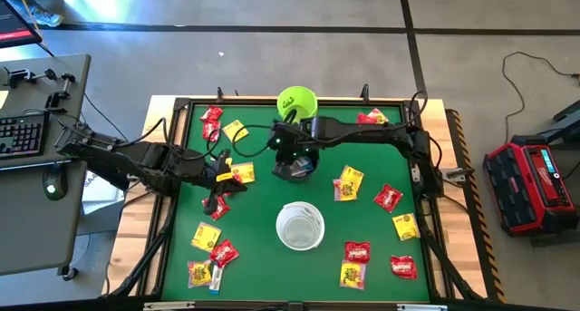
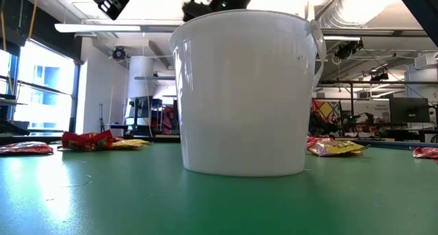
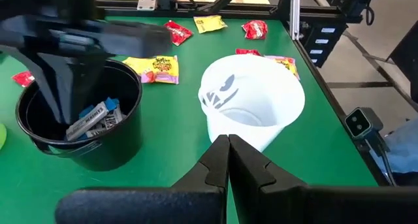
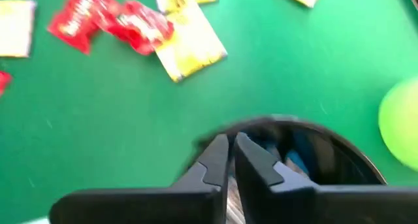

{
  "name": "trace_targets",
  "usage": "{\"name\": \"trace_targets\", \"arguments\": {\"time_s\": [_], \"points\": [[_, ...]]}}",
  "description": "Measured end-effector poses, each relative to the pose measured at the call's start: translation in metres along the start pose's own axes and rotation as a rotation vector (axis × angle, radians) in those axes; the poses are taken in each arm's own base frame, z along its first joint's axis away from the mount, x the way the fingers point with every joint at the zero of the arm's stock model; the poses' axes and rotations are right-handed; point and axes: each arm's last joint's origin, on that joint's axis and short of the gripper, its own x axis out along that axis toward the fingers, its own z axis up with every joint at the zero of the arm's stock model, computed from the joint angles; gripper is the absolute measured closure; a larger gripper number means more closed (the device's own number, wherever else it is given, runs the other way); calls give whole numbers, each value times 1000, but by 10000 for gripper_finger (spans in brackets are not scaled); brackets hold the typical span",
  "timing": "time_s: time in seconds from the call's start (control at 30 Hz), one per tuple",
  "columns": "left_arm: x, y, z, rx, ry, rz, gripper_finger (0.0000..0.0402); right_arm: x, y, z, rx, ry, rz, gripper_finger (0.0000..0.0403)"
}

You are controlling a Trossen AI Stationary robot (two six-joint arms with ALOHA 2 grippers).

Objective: Sort candy by brand, put in halloween buckets
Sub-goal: Put the white chocolate into the black bucket

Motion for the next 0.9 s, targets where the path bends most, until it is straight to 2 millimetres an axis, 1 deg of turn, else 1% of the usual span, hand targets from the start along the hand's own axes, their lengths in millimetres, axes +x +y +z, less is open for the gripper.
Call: {"name": "trace_targets", "arguments": {"time_s": [0.1,0.23,0.37,0.57,0.77,0.9], "points": [[0,0,1,-3,-9,1,402,-1,9,3,-10,-51,22,400],[0,0,1,-19,-10,9,401,-4,16,5,4,-89,35,402],[0,1,1,-5,-15,51,401,-15,21,9,-20,-152,-2,402],[0,1,1,-32,-17,49,401,-28,28,13,-21,-231,-4,403],[0,1,1,-49,-15,40,402,-31,40,16,-48,-296,-5,403],[0,0,0,-55,-1,7,402,-34,41,23,-57,-374,5,403]]}}
